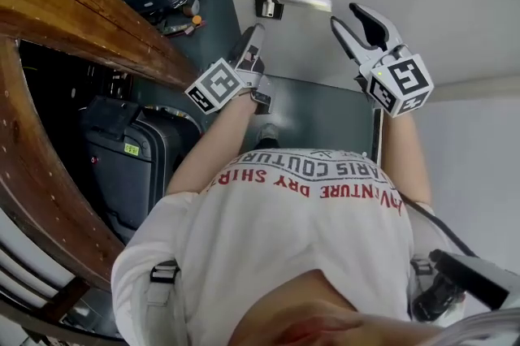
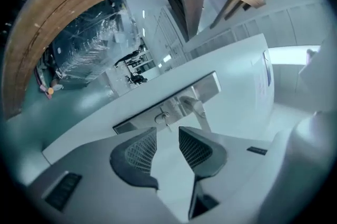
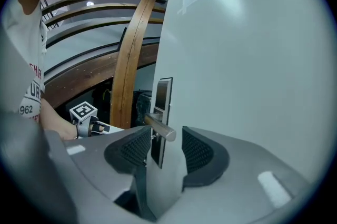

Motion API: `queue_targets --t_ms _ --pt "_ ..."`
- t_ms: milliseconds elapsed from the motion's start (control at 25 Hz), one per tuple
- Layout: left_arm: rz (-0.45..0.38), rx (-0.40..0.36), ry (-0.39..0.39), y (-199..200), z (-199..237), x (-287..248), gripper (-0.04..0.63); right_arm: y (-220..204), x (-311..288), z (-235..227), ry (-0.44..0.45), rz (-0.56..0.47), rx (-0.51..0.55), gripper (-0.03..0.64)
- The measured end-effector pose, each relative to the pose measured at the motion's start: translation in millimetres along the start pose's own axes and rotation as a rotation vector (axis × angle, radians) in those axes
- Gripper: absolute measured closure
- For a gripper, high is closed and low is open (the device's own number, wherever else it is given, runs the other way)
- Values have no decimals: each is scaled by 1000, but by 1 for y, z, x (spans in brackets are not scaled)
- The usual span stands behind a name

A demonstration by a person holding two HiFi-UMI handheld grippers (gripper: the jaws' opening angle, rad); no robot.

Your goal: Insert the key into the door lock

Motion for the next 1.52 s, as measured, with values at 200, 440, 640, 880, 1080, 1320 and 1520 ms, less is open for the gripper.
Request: queue_targets --t_ms 200,440,640,880,1080,1320,1520 --pt "140 -359 -61 -5 -84 7 483 10 32 5 189 26 -123 519" --pt "342 -622 72 -40 -229 -37 594 60 47 -56 508 54 -270 615" --pt "403 -694 113 -94 -290 20 594 89 123 -16 582 40 -257 615" --pt "439 -725 138 -126 -323 65 594 94 183 5 571 56 -325 615" --pt "480 -705 111 -142 -338 78 594 94 217 32 546 99 -348 615" --pt "544 -686 67 -175 -364 141 594 118 267 89 554 71 -321 615" --pt "591 -731 84 -202 -396 226 594 140 325 152 511 102 -350 615"
Point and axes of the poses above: the fingertips, and each gripper's own axes: x backward along the fingers, z to its left, y out of its top, the point moved 7 cm from there along x, backward along the fingers, and after that the axes turned 8 degrees about x, right-handed, at the moved point
